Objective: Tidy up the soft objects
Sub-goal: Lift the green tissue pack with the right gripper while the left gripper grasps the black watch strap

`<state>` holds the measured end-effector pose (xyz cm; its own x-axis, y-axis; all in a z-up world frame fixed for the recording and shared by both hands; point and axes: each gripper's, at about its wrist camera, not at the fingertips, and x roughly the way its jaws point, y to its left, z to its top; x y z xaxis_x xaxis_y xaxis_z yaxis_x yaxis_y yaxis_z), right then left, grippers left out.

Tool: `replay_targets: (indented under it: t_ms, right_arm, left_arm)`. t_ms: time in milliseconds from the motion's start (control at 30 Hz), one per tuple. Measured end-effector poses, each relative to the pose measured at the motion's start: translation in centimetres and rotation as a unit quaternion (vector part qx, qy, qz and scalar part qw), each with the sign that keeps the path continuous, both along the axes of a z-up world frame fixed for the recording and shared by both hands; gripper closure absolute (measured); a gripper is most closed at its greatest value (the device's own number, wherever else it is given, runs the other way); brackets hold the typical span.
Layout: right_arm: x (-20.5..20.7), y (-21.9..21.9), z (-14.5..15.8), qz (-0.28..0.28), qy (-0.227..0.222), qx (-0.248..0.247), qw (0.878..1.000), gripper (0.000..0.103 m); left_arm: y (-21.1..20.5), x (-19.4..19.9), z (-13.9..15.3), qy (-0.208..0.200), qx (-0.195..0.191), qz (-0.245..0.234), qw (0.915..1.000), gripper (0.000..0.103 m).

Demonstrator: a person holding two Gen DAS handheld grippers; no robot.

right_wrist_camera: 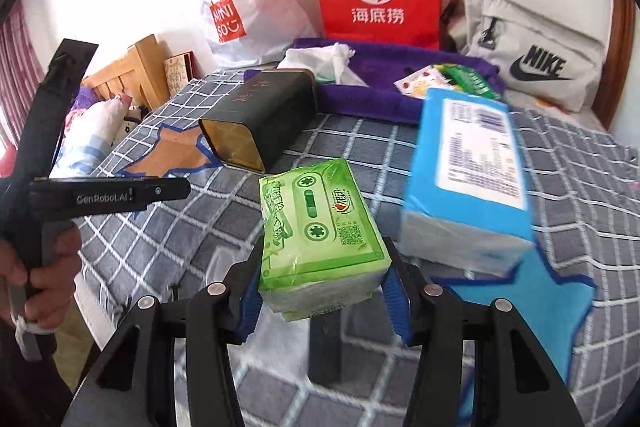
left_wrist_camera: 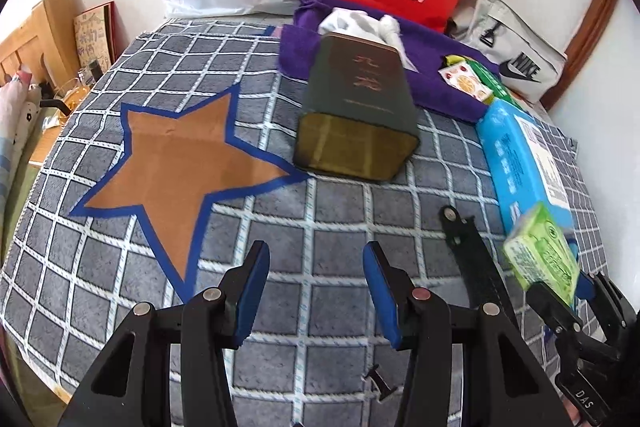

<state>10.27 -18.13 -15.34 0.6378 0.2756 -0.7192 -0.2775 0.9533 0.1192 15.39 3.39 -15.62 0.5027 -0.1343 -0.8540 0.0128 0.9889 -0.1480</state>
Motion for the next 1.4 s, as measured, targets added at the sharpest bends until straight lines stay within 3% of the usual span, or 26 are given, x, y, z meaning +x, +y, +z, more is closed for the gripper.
replay_targets:
  t_ms: [200,367,633,767,967,1033,1133,1400]
  right_arm:
    - [-3.2,-2.0,-0.8,-0.007,0.003,-0.013,1.000,0.051]
    - [-4.8,-4.7,-1.9,-0.045,0.013,-0.015,0.999,0.051]
    - [-4.8,-8.8,-2.6,-0.097,0.019,0.004,0.995,0.051]
    - [-4.5,-9.7,-2.8,-0.099,0.019,0.015,0.995,0.051]
    - [-3.9,-10.0,-3.8,-0.099,0.022,-0.007,0.995,0.051]
    - [-3.6,-9.9,-4.2,-0.099,0.022,-0.020,0.995,0.051]
    - [-3.2,-10.2,-4.4,-0.097,0.023,-0.009,0.995,0.051]
    - [-3.0,-10.1,-4.6,-0.085,0.020,-0.019,0.996,0.051]
  left_arm:
    - [-1.5,-1.2,-0.4,0.011,-0.002,-0.011,0.9999,0.057]
    - [-3.4,-2.0,-0.4,0.015,-0.008,-0.031,0.9994,0.057]
    - [-7.9,-1.3,-0.9,0.015,-0.015,-0.075,0.9970,0.057]
    - [-10.3,0.1,-2.5,0.036,-0.012,-0.086,0.9956,0.057]
    - [-11.9,1.2,-2.8,0.025,0.005,-0.085,0.9960,0.057]
    - [-12.7,1.2,-2.9,0.013,0.033,-0.093,0.9950,0.070]
    - [-12.8,1.0,-2.9,0.005,0.037,-0.109,0.9933,0.079]
    - [-9.6,1.0,-2.6,0.009,0.057,-0.099,0.9934,0.082]
